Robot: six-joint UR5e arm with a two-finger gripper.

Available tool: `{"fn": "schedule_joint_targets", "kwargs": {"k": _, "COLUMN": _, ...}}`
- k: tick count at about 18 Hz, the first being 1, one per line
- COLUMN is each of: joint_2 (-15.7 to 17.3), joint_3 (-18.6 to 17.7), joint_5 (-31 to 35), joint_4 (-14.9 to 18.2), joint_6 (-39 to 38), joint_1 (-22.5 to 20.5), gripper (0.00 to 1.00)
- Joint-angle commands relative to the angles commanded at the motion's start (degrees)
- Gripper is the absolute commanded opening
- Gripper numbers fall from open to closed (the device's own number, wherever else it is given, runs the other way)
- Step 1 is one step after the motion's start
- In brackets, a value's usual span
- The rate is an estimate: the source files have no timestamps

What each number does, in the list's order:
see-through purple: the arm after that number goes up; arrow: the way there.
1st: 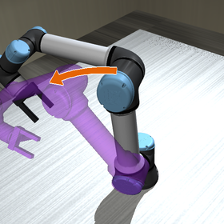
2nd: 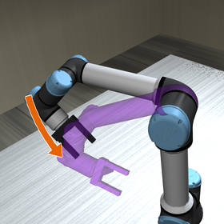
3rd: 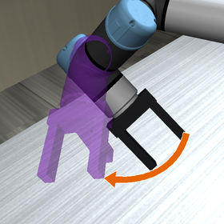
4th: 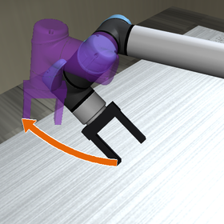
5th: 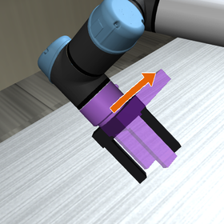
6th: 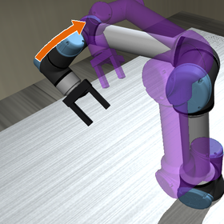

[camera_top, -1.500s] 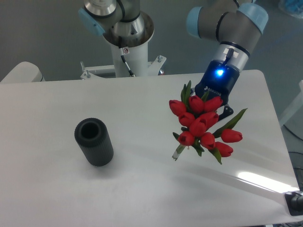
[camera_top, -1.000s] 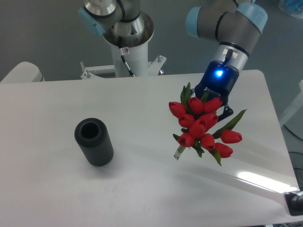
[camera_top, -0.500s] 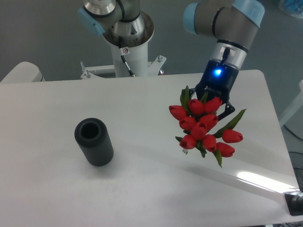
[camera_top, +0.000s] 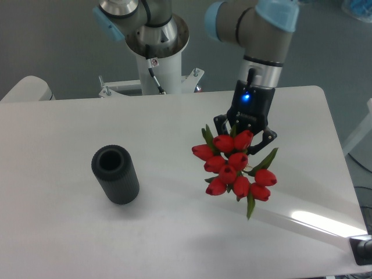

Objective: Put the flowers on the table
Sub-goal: 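Lower the tulip bunch toward the table, tilting the stems sideways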

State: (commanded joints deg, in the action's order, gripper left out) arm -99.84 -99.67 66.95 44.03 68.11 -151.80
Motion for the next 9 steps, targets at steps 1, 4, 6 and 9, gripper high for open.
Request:
{"fn": "schedule_joint_targets", "kwargs": {"k": 1, "joint_2": -0.2, "joint_3": 0.0, "joint_5": 1.8, "joint_4": 0.0, "joint_6": 1.0, "joint_1": 0.7, "gripper": 0.18}}
{"fn": "schedule_joint_targets", "kwargs": {"k": 4, "joint_2": -1.1, "joint_3": 0.1, "joint_5": 8.4, "joint_4": 0.2, "joint_6": 4.0, "joint_1": 3.0, "gripper": 0.18}}
{"fn": "schedule_joint_targets", "kwargs": {"k": 6, "joint_2": -1.8, "joint_3": 0.1, "joint_5": 11.5, "joint_4": 0.2, "joint_6": 4.4, "joint_1": 4.2, "gripper": 0.17}}
{"fn": "schedule_joint_targets", "kwargs": {"k": 9, "joint_2": -4.7, "joint_3": 0.7, "joint_5": 16.3, "joint_4": 0.1, "joint_6": 4.5, "joint_1": 6.5, "gripper": 0.17}}
